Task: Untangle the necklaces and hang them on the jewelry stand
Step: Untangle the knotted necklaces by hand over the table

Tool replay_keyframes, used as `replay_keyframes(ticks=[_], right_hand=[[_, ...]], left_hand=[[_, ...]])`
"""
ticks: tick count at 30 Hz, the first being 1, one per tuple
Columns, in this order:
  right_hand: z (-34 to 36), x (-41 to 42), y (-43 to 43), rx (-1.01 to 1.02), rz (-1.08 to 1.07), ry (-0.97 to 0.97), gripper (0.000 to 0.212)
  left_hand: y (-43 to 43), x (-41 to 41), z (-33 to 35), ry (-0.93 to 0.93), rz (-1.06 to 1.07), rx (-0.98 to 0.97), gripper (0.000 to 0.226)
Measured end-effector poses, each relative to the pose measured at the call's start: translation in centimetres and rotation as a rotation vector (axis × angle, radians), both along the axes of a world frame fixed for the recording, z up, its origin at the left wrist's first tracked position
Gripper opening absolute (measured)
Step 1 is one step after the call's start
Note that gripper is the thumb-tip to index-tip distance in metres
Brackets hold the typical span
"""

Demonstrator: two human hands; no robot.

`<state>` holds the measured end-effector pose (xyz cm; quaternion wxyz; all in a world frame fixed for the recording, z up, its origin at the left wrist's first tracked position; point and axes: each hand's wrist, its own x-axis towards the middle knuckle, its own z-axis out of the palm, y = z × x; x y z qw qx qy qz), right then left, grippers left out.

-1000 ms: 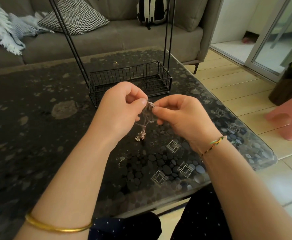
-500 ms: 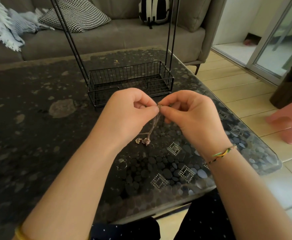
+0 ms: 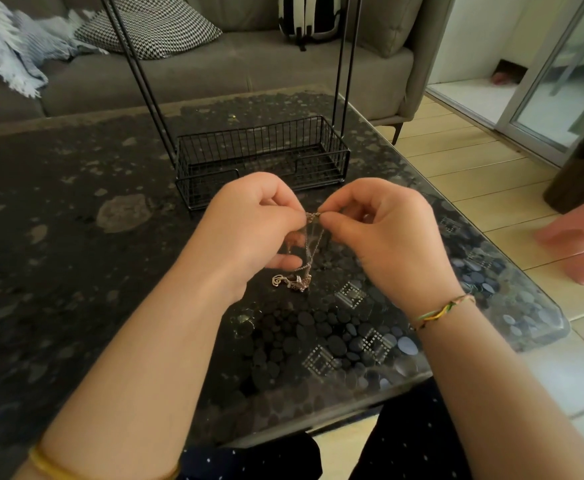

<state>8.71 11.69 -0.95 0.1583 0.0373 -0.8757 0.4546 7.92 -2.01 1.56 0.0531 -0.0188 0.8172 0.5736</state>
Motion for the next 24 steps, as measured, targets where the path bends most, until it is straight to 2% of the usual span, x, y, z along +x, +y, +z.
replay_keyframes(ticks=[5,11,17,20,24], right_hand=[[0.24,0.17,-0.14,-0.015,0.012,-0.007,0.007],[0.29,0.01,0.27,-0.082,0.004,-0.025,0.008],[0.16,-0.1,0.18,-0.061,-0.023,-0.065,0.007],[0.06,-0.22,0.12,-0.042,-0.013,-0.102,0.006],[0.18,-0.2,0.03,-0.208,0.033,-0.211,0.017]], left_hand=[[0.09,-0.1,0.05,-0.097,0.031,0.147,0.01],[-0.23,-0.5,0.12,-0.112,0.129,0.27,0.013],[-0.13,-0.38,0.02,-0.1,0.109,0.261,0.01],[-0.09,-0.46,-0.13,-0.056,0.111,0.19,0.009],[-0.12,-0.55,-0.41,0.045,0.1,0.06,0.01]])
